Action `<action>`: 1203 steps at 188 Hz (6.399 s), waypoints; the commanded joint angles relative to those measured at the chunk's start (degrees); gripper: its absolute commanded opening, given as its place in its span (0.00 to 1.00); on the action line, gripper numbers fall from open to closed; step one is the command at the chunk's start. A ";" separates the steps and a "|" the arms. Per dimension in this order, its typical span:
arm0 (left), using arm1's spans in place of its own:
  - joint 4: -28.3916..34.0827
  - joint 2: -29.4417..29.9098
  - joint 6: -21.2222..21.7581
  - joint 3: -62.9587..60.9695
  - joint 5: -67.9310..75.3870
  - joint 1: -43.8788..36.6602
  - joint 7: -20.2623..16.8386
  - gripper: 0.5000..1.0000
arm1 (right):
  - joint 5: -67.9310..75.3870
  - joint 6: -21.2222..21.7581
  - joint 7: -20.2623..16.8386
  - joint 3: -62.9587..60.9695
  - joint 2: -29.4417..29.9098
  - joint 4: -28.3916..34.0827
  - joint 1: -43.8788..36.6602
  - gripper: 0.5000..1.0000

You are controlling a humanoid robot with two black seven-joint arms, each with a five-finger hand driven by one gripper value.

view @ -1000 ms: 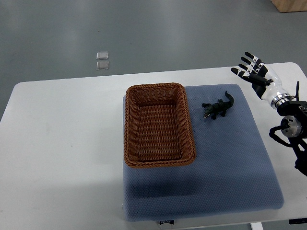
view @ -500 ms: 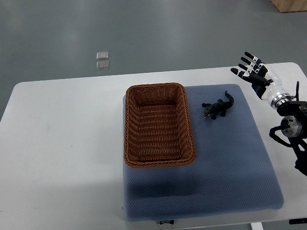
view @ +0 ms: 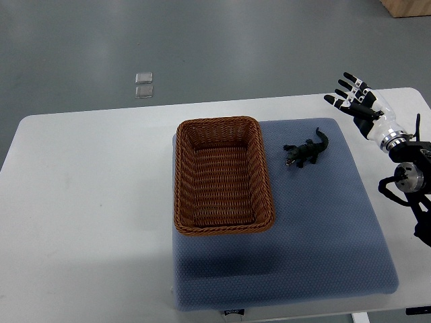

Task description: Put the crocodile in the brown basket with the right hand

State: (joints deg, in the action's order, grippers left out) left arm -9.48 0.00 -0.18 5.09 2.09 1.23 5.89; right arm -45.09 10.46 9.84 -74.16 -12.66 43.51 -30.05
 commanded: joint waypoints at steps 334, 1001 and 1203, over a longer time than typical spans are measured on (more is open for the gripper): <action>-0.01 0.00 0.00 0.00 0.02 0.00 0.00 1.00 | -23.82 -0.09 3.69 19.58 -12.13 5.45 -4.32 0.86; -0.01 0.00 0.00 0.00 0.02 0.00 0.00 1.00 | -55.55 -15.73 3.69 54.82 -17.05 5.10 -17.76 0.00; -0.01 0.00 0.00 0.00 -0.07 0.00 0.00 1.00 | -54.67 -15.91 7.21 60.71 -5.89 16.79 -26.55 0.00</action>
State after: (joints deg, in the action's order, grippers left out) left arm -9.47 0.00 -0.18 5.10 2.07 1.22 5.88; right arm -99.68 -5.45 16.96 -14.50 -18.85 60.28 -58.15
